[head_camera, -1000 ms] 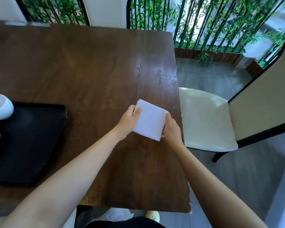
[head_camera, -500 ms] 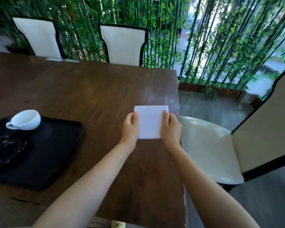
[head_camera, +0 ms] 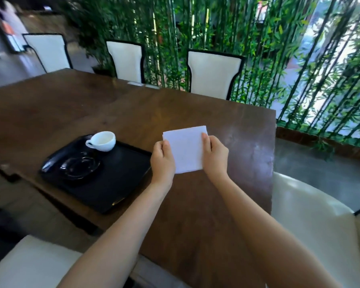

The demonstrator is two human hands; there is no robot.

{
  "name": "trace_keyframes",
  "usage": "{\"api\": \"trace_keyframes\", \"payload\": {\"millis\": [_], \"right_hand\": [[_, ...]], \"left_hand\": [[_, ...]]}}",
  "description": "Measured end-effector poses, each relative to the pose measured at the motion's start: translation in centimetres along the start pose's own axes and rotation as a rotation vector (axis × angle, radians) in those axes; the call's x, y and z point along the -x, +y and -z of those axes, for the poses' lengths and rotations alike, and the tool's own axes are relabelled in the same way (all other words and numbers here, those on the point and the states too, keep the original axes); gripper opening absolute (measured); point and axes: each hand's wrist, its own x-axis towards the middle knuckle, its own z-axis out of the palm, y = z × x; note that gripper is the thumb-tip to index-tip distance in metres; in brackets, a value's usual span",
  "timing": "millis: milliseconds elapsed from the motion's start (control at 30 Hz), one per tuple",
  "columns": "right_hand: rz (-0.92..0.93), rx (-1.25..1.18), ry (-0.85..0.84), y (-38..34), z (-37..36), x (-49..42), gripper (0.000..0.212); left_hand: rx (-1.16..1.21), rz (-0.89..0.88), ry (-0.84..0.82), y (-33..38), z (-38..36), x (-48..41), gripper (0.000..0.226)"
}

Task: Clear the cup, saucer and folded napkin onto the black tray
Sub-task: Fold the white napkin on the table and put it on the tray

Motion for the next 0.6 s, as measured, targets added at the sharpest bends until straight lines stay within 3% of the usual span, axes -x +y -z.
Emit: {"api": "trace_keyframes", "payload": {"millis": [333,600], "right_hand": [[0.046,0.029,-0.224,-3.1,-12.6,-1.6,0.045],[0.024,0.302,-0.44,-1.5,-23.1,-1.4,0.042]], "left_hand": [[0.025,0.113,0.114,-3.2,9.7,-7.1,0.028],[0.071,0.341,0.046,-10.0,16.7,-11.4,0.022]]}}
